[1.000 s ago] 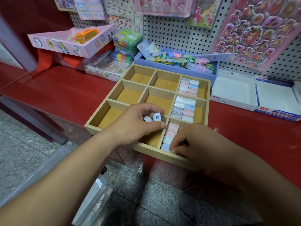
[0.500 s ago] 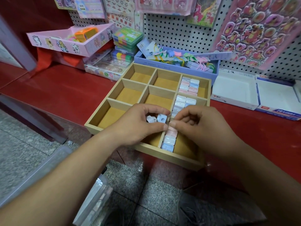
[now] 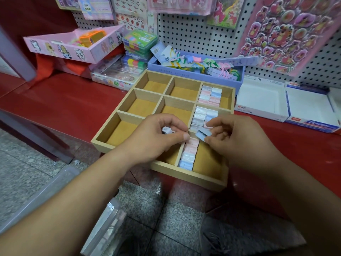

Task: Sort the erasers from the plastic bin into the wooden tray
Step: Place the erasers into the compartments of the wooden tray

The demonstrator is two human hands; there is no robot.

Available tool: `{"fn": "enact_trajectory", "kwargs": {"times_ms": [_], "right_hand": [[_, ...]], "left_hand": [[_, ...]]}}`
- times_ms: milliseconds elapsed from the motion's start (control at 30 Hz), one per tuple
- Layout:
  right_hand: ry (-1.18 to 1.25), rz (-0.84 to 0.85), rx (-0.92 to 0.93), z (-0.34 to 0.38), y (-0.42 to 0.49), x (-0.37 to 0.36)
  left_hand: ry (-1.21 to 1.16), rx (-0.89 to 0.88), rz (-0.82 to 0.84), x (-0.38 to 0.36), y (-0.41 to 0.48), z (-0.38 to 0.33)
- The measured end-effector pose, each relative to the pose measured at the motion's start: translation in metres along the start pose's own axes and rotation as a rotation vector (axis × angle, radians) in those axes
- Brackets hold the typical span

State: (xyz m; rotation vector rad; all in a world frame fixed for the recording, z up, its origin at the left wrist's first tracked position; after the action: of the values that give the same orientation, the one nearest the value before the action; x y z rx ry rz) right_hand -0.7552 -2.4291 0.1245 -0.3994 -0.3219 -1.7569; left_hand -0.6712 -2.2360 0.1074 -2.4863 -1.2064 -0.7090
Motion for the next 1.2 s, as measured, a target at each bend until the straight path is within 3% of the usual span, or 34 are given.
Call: {"fn": "enact_trajectory", "kwargs": {"times_ms": [200, 333, 600, 800, 1033, 1200], "right_hand": [[-0.415, 0.114, 0.087, 0.005, -0.006, -0.005], [-0.529, 0.116, 0.047, 0.003, -0.005, -0.013], [-0.684, 0.082, 0.019, 0.005, -0.006, -0.019], [-0.625, 0.075, -0.008, 0.005, -0.004, -0.017], [-0.523, 0.063, 0.034, -0.001, -0.002, -0.013], [-0.171, 0.052, 0.286, 0.008, -0.005, -0.015]], "left_hand": [[-0.042, 0.095, 0.021, -0.001, 0.001, -0.002], [0.035, 0.11, 0.021, -0.005, 0.001, -0.001], [-0.052, 0.172, 0.098, -0.003, 0.001, 0.002], [-0.061, 0.191, 0.213, 0.001, -0.001, 0.008], [0.005, 0.093, 0.219, 0.002, -0.005, -0.002], [0.049, -0.005, 0.082, -0.002, 0.0, -0.004]]}}
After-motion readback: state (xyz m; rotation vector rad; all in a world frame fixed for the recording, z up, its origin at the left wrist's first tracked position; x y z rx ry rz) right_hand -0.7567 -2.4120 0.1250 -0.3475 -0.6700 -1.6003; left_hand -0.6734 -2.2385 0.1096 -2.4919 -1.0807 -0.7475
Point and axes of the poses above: each hand's wrist, its own y-axis towards the middle knuckle, its own x-axis out of the back of the hand, z = x × y, the point moved 3 cm from there along y, towards the middle knuckle, and after that the axes turned 15 degrees about y, right-handed, at the moved point
